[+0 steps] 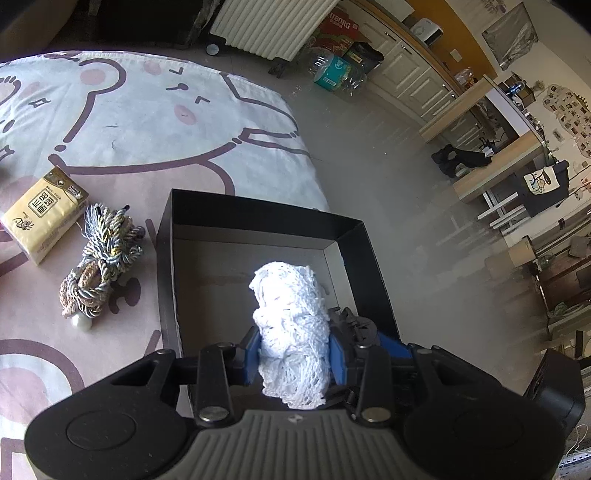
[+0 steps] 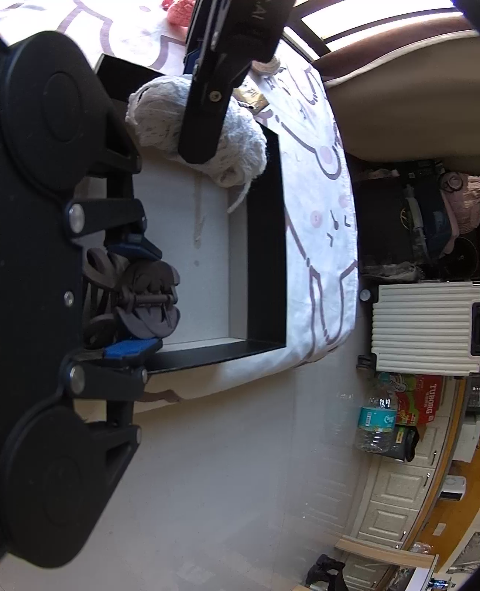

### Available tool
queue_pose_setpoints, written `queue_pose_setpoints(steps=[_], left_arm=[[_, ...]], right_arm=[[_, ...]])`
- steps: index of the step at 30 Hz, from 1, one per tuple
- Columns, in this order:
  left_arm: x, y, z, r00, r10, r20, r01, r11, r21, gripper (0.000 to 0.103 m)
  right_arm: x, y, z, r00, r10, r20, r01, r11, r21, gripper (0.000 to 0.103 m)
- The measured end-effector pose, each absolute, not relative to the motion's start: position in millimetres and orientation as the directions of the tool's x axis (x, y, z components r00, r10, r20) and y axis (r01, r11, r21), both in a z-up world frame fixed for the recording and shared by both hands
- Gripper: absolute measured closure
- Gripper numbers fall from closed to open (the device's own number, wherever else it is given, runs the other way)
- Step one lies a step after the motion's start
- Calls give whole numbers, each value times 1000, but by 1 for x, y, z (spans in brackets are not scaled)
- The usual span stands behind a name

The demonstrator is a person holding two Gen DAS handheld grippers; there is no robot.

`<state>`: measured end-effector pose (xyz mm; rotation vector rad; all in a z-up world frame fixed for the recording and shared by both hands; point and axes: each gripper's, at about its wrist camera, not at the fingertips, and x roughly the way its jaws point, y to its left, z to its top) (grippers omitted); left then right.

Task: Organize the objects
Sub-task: 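Carry the crochet roll with left tool while right tool carries the claw clip into the box, then open the left gripper releasing the crochet roll while right gripper releases the claw clip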

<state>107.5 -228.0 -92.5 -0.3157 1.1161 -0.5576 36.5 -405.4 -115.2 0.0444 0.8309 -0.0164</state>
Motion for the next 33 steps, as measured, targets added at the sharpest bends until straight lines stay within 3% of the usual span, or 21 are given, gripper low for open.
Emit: queue_pose_setpoints(steps=[7, 11, 18, 22, 28, 33], left_arm=[[106, -236, -100, 312, -555, -771, 270, 830, -488, 64], [107, -241, -107, 303, -544, -782, 269, 836, -477, 64], [110, -258, -118, 264, -553, -791, 255, 830, -495, 63], [110, -256, -121, 246, -555, -794, 237, 829, -506, 53], [112, -249, -111, 251, -583, -773, 248, 810, -531, 55], [113, -243, -93, 290, -575, -765, 289, 815, -503, 61]], right_arm=[[34, -404, -112, 662, 10, -749, 21, 999, 32, 55], [25, -409, -98, 686, 21, -727, 49, 996, 75, 40], [14, -422, -77, 677, 56, -734, 112, 978, 178, 42], [11, -425, -75, 664, 54, -746, 142, 970, 197, 45], [6, -431, -70, 674, 62, -736, 160, 961, 227, 46], [10, -427, -69, 666, 86, -741, 160, 954, 254, 54]])
